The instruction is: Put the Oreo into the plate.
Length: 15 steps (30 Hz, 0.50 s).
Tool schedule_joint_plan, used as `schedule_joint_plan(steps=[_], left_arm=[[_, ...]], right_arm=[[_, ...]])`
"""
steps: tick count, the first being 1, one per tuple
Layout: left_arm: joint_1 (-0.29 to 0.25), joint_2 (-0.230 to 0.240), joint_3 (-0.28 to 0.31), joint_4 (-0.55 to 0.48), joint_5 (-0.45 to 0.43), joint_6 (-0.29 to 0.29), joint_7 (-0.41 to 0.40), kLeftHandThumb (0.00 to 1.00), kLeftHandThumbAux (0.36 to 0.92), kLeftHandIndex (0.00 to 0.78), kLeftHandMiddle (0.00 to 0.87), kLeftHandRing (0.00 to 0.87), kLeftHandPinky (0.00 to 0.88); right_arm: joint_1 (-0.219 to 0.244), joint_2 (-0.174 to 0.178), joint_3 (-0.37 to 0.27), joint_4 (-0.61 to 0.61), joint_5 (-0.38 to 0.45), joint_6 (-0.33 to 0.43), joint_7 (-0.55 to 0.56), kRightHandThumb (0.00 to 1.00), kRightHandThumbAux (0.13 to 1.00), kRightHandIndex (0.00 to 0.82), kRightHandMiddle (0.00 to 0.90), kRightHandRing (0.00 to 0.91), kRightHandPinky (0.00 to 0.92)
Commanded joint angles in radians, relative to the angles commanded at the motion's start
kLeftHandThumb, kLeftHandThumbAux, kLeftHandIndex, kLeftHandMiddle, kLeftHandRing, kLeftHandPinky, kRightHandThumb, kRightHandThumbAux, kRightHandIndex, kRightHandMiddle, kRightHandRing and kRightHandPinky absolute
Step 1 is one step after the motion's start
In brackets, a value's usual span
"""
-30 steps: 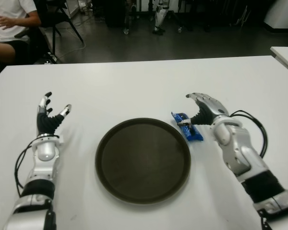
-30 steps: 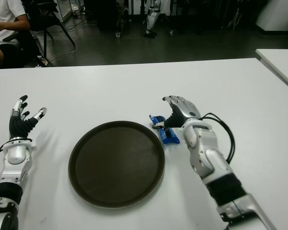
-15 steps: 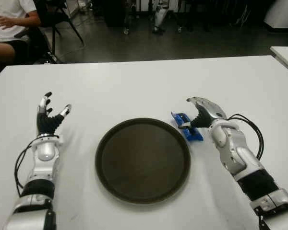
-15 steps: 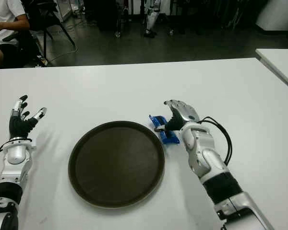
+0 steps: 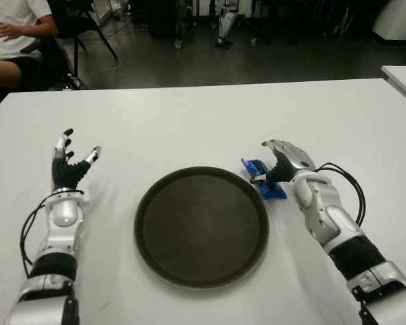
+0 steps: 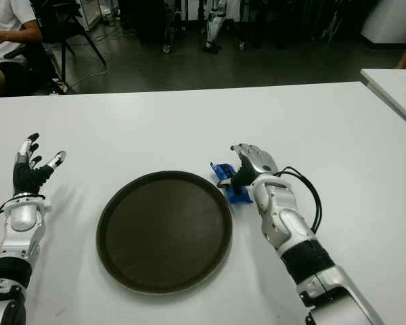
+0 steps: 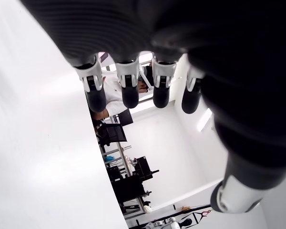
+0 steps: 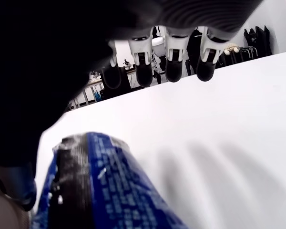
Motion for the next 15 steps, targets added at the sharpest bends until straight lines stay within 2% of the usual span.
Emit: schedule_joint_plan(steps=[7,15], left_arm=[[-0.003,-0.004,0.008,0.000,-0.016,0.000,-0.013,0.000,0.728,0.000,0.000,0.000,0.013],[-0.008,-0.002,0.009,0.013,-0.017,0.005,-0.008,0.000,0.724,0.000,0.000,0.002,0.009]], right_arm=[[-0.003,0.004,0.003,0.008,0.000,0.002,-0.007,0.000,0.601,0.000,0.000,0.000,0.000],[-0.006,0.006,0.008,0.005,-0.003,0.018,-0.003,0.000,0.593,0.000,0.000,0.000,0.000]])
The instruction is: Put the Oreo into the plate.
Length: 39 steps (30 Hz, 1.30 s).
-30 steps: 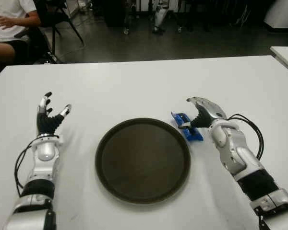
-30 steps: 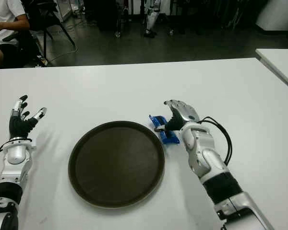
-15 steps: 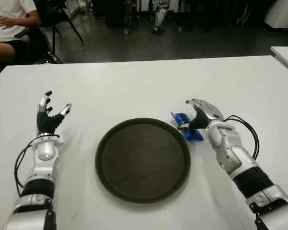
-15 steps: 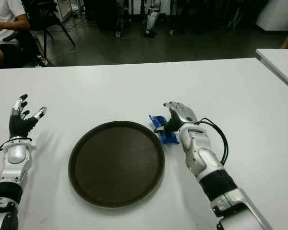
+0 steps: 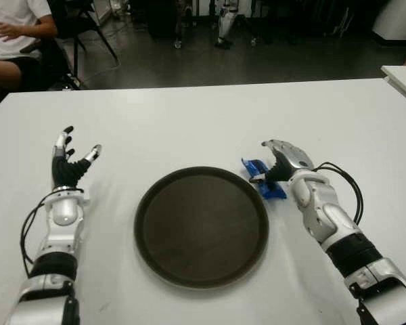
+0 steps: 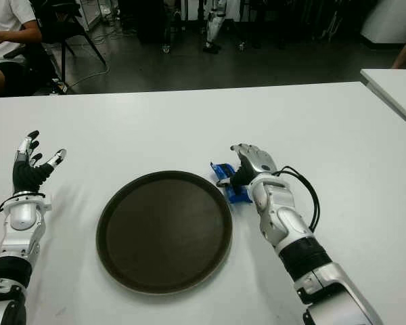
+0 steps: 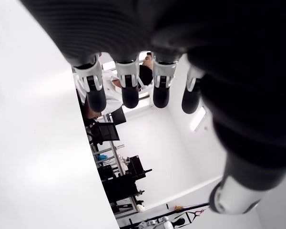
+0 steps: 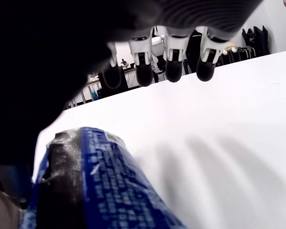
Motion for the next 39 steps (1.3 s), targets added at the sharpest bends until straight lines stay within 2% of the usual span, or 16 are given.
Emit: schedule_joint_plan(steps=[7,30,32,36,39], left_arm=[[-0.002,0.000,0.000,0.008,0.002,0.003,0.011,0.000,0.712,0.000,0.000,0.004,0.015],[0.006,0.013,-0.012,-0.010,0.026,0.007,0.007,0.000,0.727,0.000,0.001,0.000,0.000],[0.007,0.013,-0.011,-0.013,0.027,0.008,0.010,0.000,0.719,0.000,0.001,0.002,0.004],[0.007,0.008,-0.007,-0.015,0.027,0.005,0.023,0.000,0.717,0.000,0.002,0.006,0.012],[0.005,0.007,-0.006,-0.011,0.023,0.000,0.018,0.000,0.717,0.000,0.000,0.004,0.015]], right_arm=[[0.002,-0.004,0.003,-0.003,-0.001,-0.002,-0.006,0.000,0.605,0.000,0.000,0.000,0.000],[0.023,-0.027,-0.009,-0.036,0.002,0.017,0.001,0.000,0.607,0.000,0.000,0.000,0.000],[0.028,-0.032,-0.010,-0.050,0.000,0.028,0.008,0.000,0.603,0.000,0.000,0.000,0.000],[0.059,-0.069,-0.021,-0.098,-0.001,0.048,0.039,0.000,0.602,0.000,0.000,0.000,0.000],[0.071,-0.085,-0.027,-0.087,0.004,0.041,0.037,0.000,0.609,0.000,0.000,0.000,0.000]])
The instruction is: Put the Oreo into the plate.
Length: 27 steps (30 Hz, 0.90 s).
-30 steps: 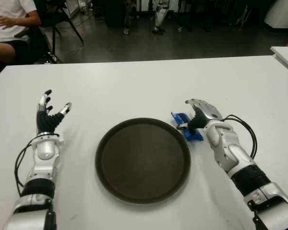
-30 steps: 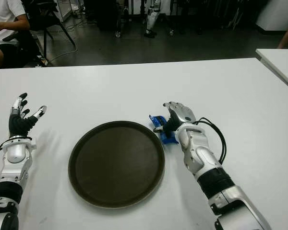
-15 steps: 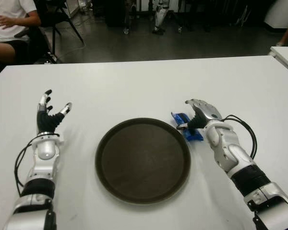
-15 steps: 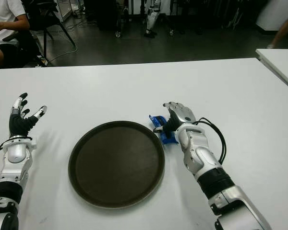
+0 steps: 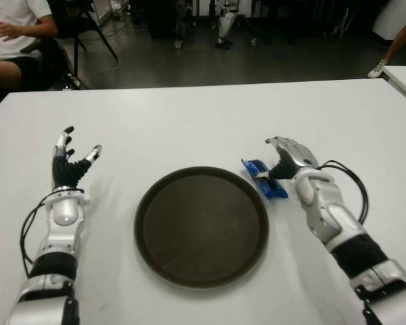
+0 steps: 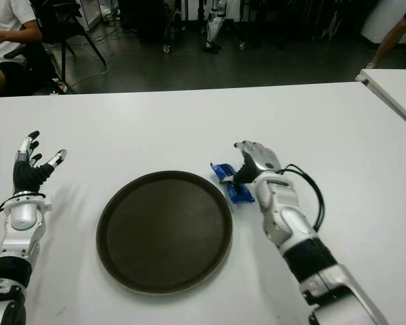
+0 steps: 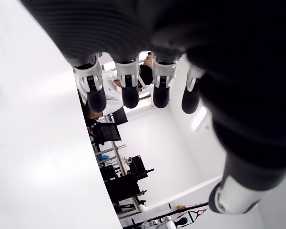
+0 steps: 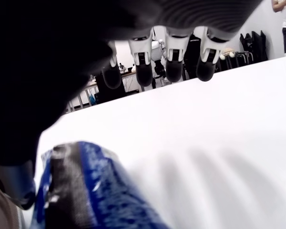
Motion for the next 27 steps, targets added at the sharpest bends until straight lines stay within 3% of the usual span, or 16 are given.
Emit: schedule_joint_plan(steps=[11,18,22,27], left_arm=[[-0.003,0.000,0.005,0.003,-0.008,-0.004,-0.005,0.000,0.758,0.000,0.005,0.015,0.024],[-0.001,0.000,0.004,0.003,-0.004,0.000,0.003,0.000,0.744,0.000,0.001,0.020,0.040],[-0.046,0.011,0.015,0.085,-0.021,0.006,-0.014,0.000,0.738,0.000,0.000,0.021,0.044],[-0.027,0.005,0.012,0.057,-0.013,0.005,0.003,0.000,0.721,0.000,0.000,0.026,0.038]], right_arm=[[0.014,-0.018,0.003,0.021,0.001,-0.006,-0.012,0.000,0.632,0.000,0.000,0.000,0.000],[0.021,-0.024,0.001,0.021,-0.003,-0.012,-0.020,0.000,0.627,0.000,0.000,0.000,0.000],[0.030,-0.030,-0.005,0.008,-0.002,-0.008,-0.022,0.000,0.625,0.000,0.000,0.000,0.000],[0.036,-0.035,-0.008,-0.002,0.000,-0.004,-0.019,0.000,0.619,0.000,0.000,0.000,0.000]])
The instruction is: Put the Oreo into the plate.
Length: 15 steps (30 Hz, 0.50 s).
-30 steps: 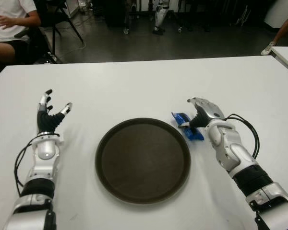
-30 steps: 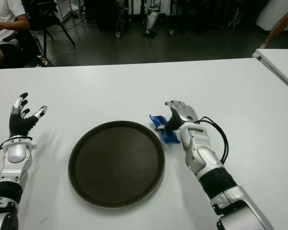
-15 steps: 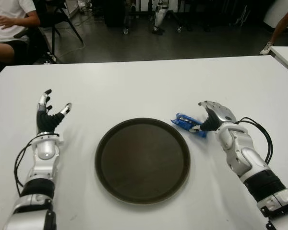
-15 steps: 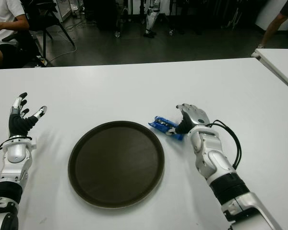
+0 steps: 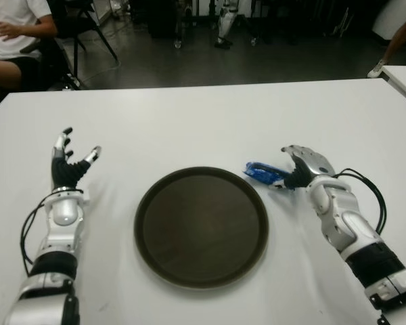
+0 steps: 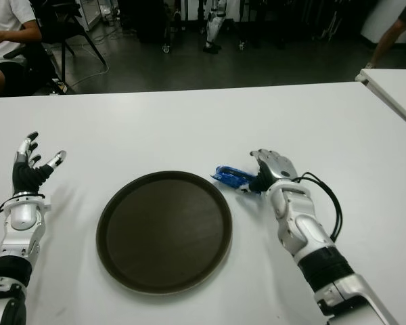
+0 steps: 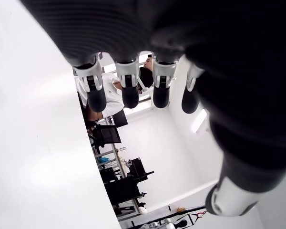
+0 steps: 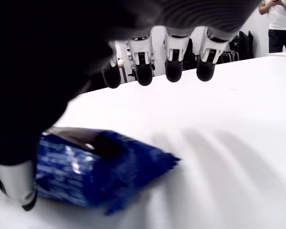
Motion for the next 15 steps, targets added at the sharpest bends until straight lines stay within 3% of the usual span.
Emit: schedule_joint_plan(steps=[15], left_arm=[[0.005,0.006,-0.015,-0.003,0.032,-0.030,0.031,0.000,0.709,0.000,0.007,0.027,0.013]], right_arm=[[-0.004,-0.007,0.009,-0.009,-0.004,-0.008,0.012,0.000,0.617,0.000,0.000,0.000,0.000]])
